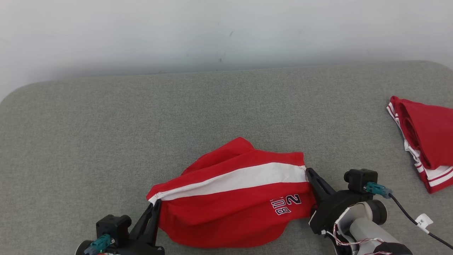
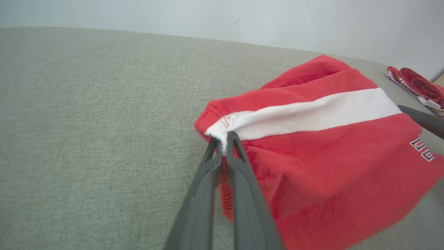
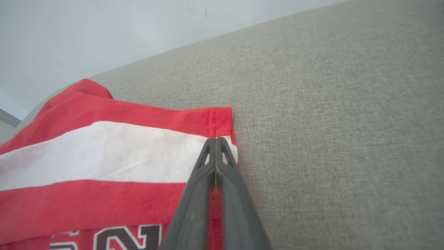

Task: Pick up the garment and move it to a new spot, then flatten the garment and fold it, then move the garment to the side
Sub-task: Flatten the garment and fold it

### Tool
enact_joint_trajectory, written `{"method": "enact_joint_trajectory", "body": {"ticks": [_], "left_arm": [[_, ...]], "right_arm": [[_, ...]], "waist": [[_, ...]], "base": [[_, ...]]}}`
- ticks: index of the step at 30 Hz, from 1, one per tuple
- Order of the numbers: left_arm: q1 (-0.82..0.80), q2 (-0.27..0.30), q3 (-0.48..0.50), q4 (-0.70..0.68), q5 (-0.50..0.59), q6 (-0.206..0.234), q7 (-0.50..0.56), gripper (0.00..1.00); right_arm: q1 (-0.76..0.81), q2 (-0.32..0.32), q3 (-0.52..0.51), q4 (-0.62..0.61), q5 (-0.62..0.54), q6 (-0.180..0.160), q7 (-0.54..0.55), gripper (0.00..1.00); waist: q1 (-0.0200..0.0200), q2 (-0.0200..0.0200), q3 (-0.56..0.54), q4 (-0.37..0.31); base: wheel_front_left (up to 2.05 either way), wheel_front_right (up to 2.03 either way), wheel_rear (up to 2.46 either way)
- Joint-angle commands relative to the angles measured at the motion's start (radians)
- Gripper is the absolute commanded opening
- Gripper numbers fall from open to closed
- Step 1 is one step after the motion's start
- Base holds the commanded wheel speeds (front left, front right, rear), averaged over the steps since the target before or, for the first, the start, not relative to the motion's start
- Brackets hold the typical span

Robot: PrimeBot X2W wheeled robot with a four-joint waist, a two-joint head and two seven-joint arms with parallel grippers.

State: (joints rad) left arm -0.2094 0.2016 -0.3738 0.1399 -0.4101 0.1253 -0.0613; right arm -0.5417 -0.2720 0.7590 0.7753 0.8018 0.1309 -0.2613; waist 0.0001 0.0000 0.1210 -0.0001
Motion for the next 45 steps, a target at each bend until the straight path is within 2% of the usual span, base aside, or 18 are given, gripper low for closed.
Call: {"method": "enact_joint_trajectory", "body": {"ticks": [1, 5, 6, 17, 19, 20, 21, 27, 36, 40, 45], "left_arm": [[0.005, 0.008, -0.001, 0.001, -0.010, 0.006, -0.002, 0.00], [0.007, 0.010, 0.000, -0.001, -0.014, 0.007, -0.007, 0.00], [0.005, 0.011, 0.000, -0.005, -0.014, 0.007, -0.008, 0.00], [-0.016, 0.008, -0.011, 0.001, -0.013, 0.006, -0.014, 0.00], [-0.020, 0.006, -0.013, 0.003, -0.014, 0.007, -0.016, 0.00], [-0.021, 0.004, -0.014, 0.003, -0.015, 0.007, -0.018, 0.00], [-0.022, 0.004, -0.014, 0.005, -0.017, 0.008, -0.020, 0.00], [-0.021, 0.004, -0.009, 0.010, -0.019, 0.009, -0.033, 0.00], [-0.028, 0.005, 0.019, -0.025, -0.046, -0.008, -0.112, 0.00], [-0.048, -0.005, 0.033, -0.045, -0.096, -0.047, -0.123, 0.00], [-0.146, 0.009, 0.031, -0.072, -0.161, -0.125, -0.044, 0.00]], "right_arm": [[-0.002, -0.008, 0.000, 0.001, -0.001, 0.000, -0.004, 0.00], [0.013, -0.009, -0.016, -0.001, 0.023, 0.000, -0.004, 0.00], [0.008, -0.014, -0.023, -0.004, 0.031, 0.000, -0.005, 1.00], [-0.027, 0.001, 0.020, 0.020, 0.040, 0.000, -0.004, 1.00], [-0.030, 0.000, 0.032, 0.023, 0.041, 0.000, -0.004, 0.38], [-0.031, -0.001, 0.039, 0.024, 0.041, 0.000, -0.004, 0.04], [-0.031, 0.000, 0.047, 0.026, 0.042, 0.000, -0.004, 0.00], [-0.042, -0.024, 0.033, 0.002, -0.012, 0.000, -0.005, 0.00], [0.014, -0.074, -0.161, -0.184, -0.236, -0.001, -0.005, 0.00], [0.041, -0.083, -0.238, -0.281, -0.299, -0.001, -0.005, 0.00], [0.016, -0.121, -0.279, -0.365, -0.287, -0.001, -0.005, 0.00]], "waist": [[-0.0001, 0.0000, -0.004, -0.001], [-0.0001, 0.0000, -0.005, 0.000], [-0.0001, 0.0000, 0.004, 0.001], [-0.0001, 0.0000, 0.031, 0.022], [-0.0001, 0.0000, 0.032, 0.024], [-0.0001, 0.0000, 0.031, 0.025], [-0.0001, 0.0000, 0.030, 0.025], [-0.0001, 0.0000, 0.017, 0.018], [-0.0001, 0.0000, -0.031, -0.010], [-0.0001, 0.0000, -0.062, -0.023], [-0.0001, 0.0000, -0.110, -0.033]], "base": [[0.00, 0.00, 0.00], [0.00, 0.00, 0.00], [0.00, 0.00, 0.00], [0.00, 0.00, 0.00], [0.00, 0.00, 0.00], [0.00, 0.00, 0.00], [0.00, 0.00, 0.00], [0.00, 0.00, 0.00], [0.00, 0.00, 0.00], [0.00, 0.00, 0.00], [0.00, 0.00, 0.00]]}}
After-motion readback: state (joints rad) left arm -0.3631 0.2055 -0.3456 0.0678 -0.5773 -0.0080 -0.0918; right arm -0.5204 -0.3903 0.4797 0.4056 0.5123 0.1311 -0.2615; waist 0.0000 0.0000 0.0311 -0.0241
